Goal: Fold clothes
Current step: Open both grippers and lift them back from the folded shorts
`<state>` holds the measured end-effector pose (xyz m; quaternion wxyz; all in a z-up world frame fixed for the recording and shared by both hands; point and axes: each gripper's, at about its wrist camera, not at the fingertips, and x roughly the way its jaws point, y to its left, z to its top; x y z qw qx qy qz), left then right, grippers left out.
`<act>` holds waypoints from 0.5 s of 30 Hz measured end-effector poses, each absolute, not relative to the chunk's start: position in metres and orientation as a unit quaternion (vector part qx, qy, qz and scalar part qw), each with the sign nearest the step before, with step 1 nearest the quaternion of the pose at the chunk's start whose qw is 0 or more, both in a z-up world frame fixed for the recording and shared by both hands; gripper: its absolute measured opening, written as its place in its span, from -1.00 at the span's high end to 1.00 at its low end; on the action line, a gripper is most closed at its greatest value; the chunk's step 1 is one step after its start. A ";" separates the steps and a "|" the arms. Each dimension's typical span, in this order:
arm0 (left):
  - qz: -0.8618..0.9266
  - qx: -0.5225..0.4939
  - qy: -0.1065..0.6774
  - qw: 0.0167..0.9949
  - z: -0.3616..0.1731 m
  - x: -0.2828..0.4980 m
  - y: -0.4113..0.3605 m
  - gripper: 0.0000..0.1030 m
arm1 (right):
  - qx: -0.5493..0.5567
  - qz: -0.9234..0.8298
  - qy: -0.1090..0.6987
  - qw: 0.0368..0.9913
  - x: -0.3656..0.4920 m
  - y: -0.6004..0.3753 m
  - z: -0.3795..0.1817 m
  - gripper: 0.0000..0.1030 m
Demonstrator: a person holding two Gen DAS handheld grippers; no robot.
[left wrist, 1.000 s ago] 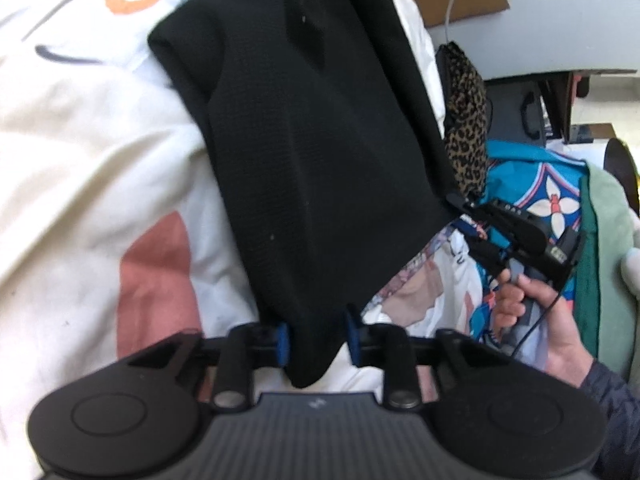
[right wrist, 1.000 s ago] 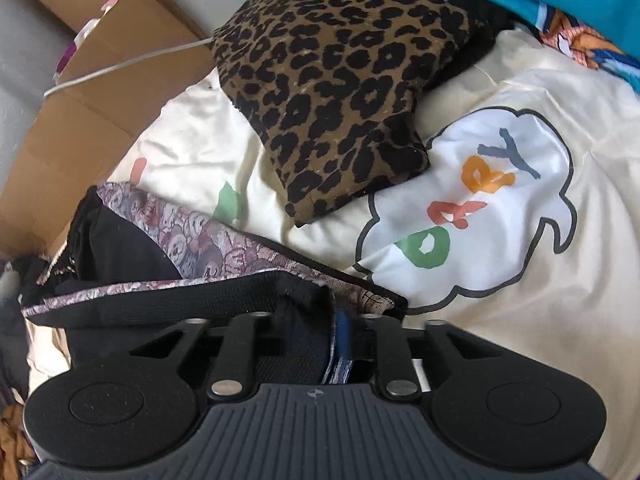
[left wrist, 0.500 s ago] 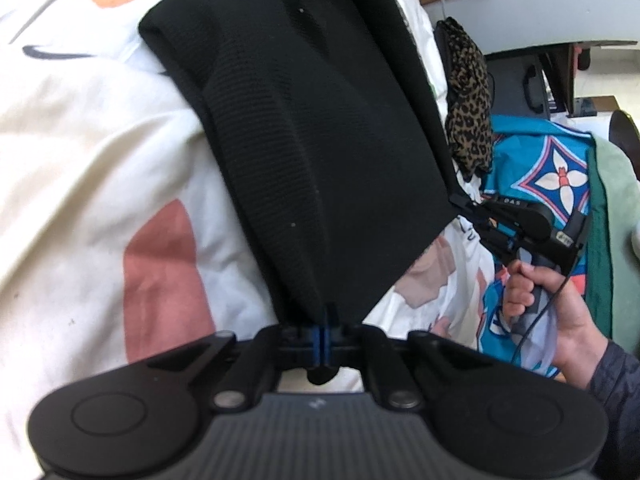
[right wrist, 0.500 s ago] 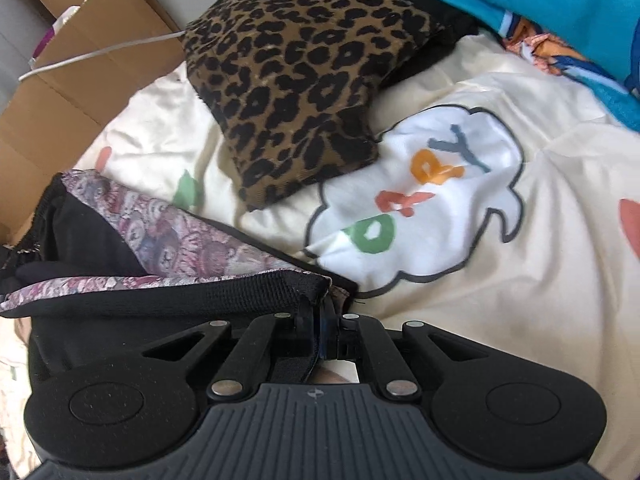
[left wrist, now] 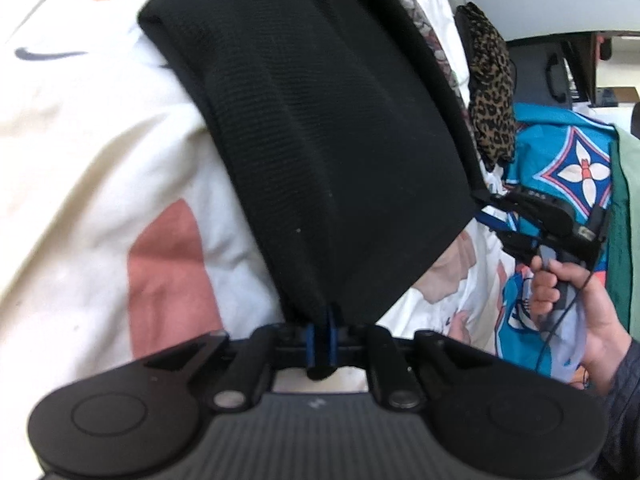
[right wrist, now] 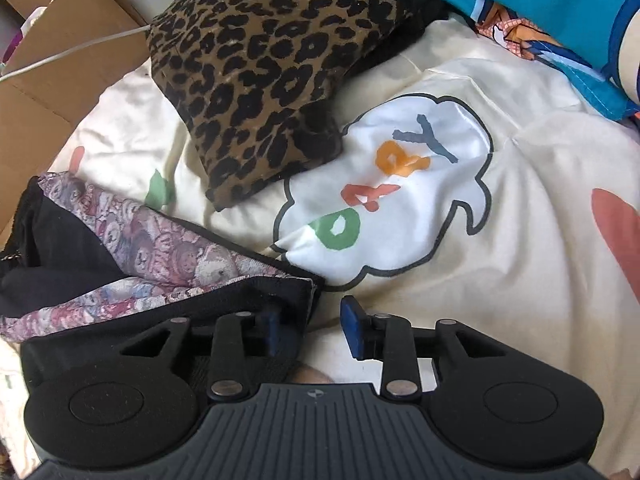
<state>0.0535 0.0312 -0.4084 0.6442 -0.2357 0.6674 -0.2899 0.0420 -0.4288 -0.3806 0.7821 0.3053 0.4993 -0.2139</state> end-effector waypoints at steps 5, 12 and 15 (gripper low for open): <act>-0.270 -0.192 0.669 0.666 -0.380 0.060 0.055 0.19 | 0.293 -0.210 0.509 0.782 0.043 -0.429 -0.347 0.25; -0.243 -0.154 0.652 0.702 -0.323 0.085 0.085 0.19 | 0.257 -0.152 0.542 0.786 0.062 -0.413 -0.278 0.25; -0.236 -0.140 0.642 0.716 -0.292 0.095 0.092 0.19 | 0.238 -0.123 0.553 0.789 0.067 -0.402 -0.245 0.24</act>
